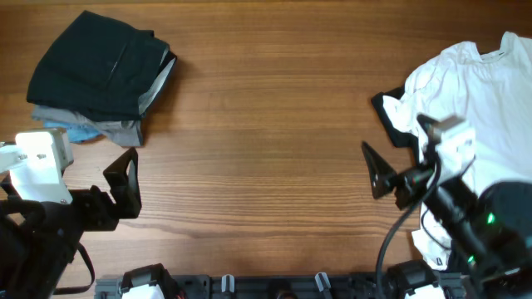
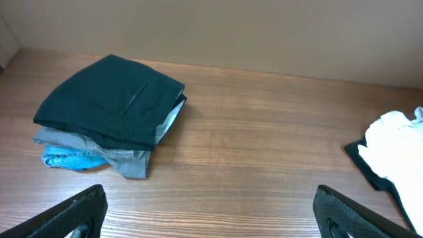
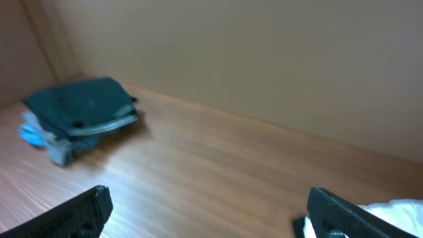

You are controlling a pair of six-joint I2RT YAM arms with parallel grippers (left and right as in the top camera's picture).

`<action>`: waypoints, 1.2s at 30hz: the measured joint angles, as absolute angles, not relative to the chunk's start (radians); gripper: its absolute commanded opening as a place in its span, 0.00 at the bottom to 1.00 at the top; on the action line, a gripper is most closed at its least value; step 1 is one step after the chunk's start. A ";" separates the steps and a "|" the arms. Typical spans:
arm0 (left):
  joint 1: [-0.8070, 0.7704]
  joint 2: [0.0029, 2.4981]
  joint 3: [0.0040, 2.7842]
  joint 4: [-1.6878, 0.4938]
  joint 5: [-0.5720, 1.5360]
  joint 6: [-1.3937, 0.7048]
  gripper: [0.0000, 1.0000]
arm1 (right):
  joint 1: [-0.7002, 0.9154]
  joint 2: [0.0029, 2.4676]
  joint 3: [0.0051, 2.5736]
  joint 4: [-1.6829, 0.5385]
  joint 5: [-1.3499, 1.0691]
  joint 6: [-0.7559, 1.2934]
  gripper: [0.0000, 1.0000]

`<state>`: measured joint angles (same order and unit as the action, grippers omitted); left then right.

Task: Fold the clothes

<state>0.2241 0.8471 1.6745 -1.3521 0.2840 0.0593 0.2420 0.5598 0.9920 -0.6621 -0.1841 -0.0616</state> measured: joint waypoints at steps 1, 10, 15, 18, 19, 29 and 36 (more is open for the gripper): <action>0.224 0.847 1.674 -1.354 0.284 0.059 1.00 | 0.228 0.512 0.928 -0.629 -0.183 -0.069 1.00; 0.224 0.847 1.674 -1.355 0.281 0.060 1.00 | 0.194 0.131 0.368 -0.360 -0.182 -0.082 1.00; 0.224 0.847 1.674 -1.355 0.281 0.059 1.00 | 0.194 0.025 0.117 -0.134 -0.182 -0.028 1.00; 0.224 0.847 1.674 -1.354 0.281 0.060 1.00 | 0.194 0.022 0.039 -0.045 -0.182 0.004 1.00; 0.224 0.847 1.674 -1.354 0.281 0.059 1.00 | 0.194 0.022 0.026 -0.025 -0.182 0.011 1.00; 0.224 0.847 1.674 -1.354 0.281 0.060 1.00 | 0.194 0.020 0.007 0.009 -0.182 0.034 1.00; 0.224 0.847 1.674 -1.354 0.281 0.060 1.00 | 0.194 0.020 0.007 0.009 -0.182 0.035 1.00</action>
